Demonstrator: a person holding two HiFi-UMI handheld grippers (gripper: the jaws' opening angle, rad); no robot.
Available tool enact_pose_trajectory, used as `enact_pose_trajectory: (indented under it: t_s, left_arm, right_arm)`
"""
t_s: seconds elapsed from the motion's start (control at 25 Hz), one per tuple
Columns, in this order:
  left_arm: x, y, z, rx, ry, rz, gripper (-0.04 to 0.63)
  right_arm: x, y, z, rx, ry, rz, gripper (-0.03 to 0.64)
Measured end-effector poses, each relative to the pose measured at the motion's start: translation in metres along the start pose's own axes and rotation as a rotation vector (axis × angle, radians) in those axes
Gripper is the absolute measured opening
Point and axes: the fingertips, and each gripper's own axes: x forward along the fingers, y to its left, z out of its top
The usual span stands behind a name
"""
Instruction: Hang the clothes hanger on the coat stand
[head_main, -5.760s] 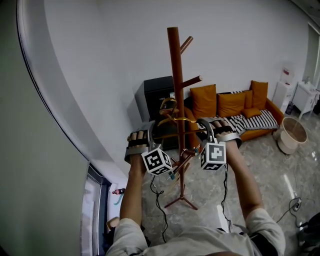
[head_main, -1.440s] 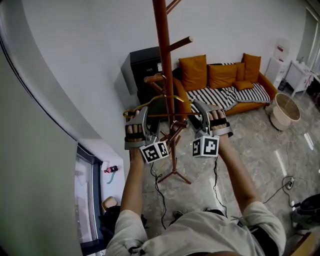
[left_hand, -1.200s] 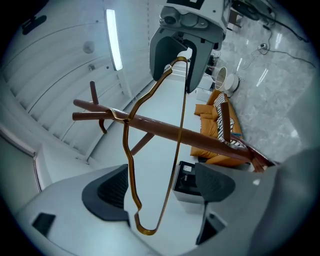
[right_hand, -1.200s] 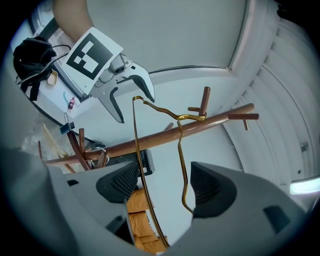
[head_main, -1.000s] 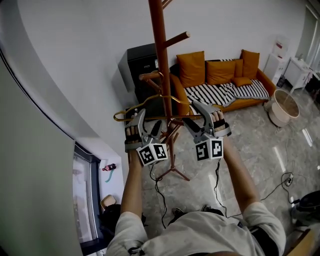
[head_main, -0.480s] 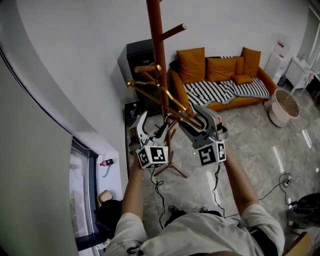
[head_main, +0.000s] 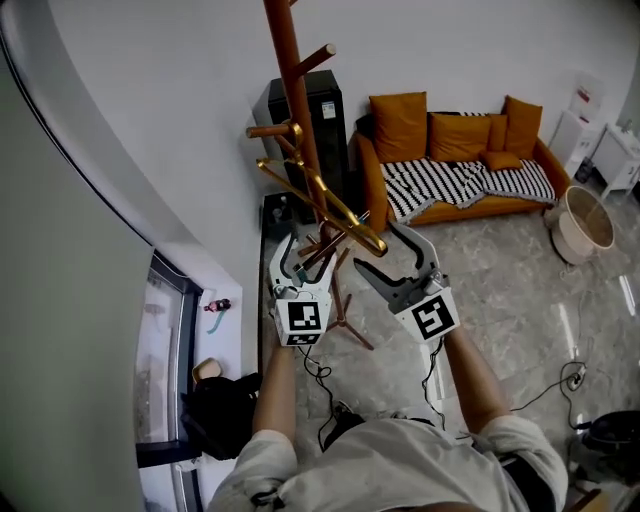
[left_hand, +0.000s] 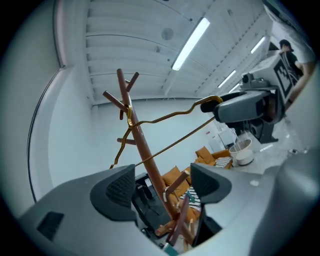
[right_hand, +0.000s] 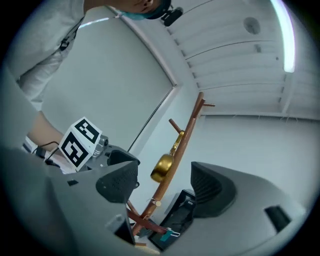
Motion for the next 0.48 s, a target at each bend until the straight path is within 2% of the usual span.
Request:
enact_pose_trajectory:
  t_s: [0.12,0.16,0.32,0.48]
  left_arm:
    - [-0.017,-0.016,-0.006,-0.116,0.019,0.047,0.192]
    - [-0.022,-0.022,-0.008,-0.146,0.024,0.064,0.157]
    - [-0.043,-0.043,-0.013,-0.250,0.030,0.131,0.045]
    - [-0.057,-0.064,-0.010,-0.314,0.032,0.150,0.011]
  right_arm:
    - [-0.027,-0.001,-0.017,0.125,-0.018,-0.017,0.305]
    - [-0.034,0.000,-0.023,0.158,-0.011,-0.022,0.305]
    - [-0.060,0.001,-0.039,0.281,-0.008,-0.041,0.304]
    - [-0.079,0.004,-0.052,0.339,0.009,-0.041,0.302]
